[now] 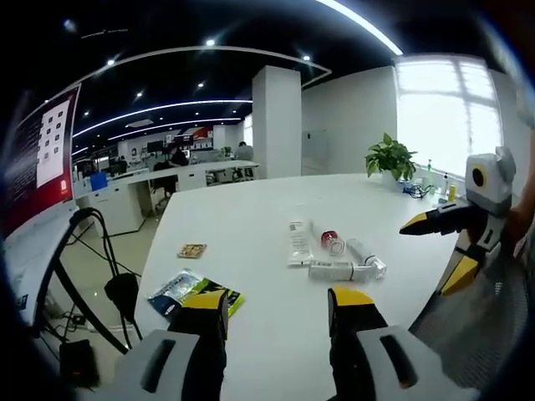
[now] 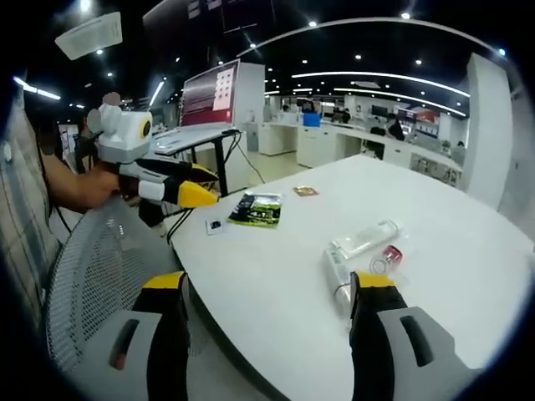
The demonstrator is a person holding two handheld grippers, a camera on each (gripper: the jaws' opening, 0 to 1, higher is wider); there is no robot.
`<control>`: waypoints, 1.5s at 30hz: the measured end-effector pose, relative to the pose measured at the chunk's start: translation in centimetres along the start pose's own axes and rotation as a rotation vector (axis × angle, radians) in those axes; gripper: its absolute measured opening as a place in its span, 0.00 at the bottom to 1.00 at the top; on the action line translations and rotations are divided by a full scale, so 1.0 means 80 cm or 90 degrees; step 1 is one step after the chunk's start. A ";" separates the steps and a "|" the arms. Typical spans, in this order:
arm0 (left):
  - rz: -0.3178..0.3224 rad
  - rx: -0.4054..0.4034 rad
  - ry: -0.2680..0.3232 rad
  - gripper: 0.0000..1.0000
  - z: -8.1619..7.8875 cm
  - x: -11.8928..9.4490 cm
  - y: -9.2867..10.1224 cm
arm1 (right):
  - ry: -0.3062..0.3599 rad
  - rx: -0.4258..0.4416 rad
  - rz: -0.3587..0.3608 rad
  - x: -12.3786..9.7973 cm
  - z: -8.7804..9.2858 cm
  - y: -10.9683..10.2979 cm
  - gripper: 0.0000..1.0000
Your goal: Arrange the skincare products in the storage area until every visible bottle or jar stands upright without overlapping.
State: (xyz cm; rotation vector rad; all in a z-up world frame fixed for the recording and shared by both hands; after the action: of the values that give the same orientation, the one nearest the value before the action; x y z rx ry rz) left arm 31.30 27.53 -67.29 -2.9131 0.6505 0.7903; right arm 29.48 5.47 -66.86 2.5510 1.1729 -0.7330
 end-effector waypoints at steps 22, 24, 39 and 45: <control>-0.019 0.039 -0.042 0.46 0.009 0.003 -0.002 | 0.011 -0.009 0.035 -0.004 -0.002 0.010 0.74; -0.020 0.054 -0.052 0.44 0.011 0.004 -0.001 | -0.001 -0.001 0.035 -0.003 0.001 0.010 0.71; -0.030 0.237 -0.114 0.26 0.023 0.004 0.007 | -0.037 -0.002 0.047 -0.004 0.009 0.013 0.60; -0.006 0.223 -0.131 0.26 0.029 0.005 0.010 | -0.032 0.007 0.052 -0.008 0.007 0.014 0.60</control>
State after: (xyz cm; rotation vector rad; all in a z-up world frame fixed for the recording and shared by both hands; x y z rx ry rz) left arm 30.17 27.00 -69.41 -2.4808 0.6759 0.8618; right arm 29.81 4.08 -66.99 2.5572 1.0453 -0.7812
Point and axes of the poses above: the point that each gripper's makers call its tool centre point, and the gripper's own axes: x roughly forward along the fingers, y roughly to its right, z roughly out of its underside, the point moved 6 cm from there along -x, roughly backward along the fingers, and after that the axes turned 7 degrees about -y, right-handed, at the moved point
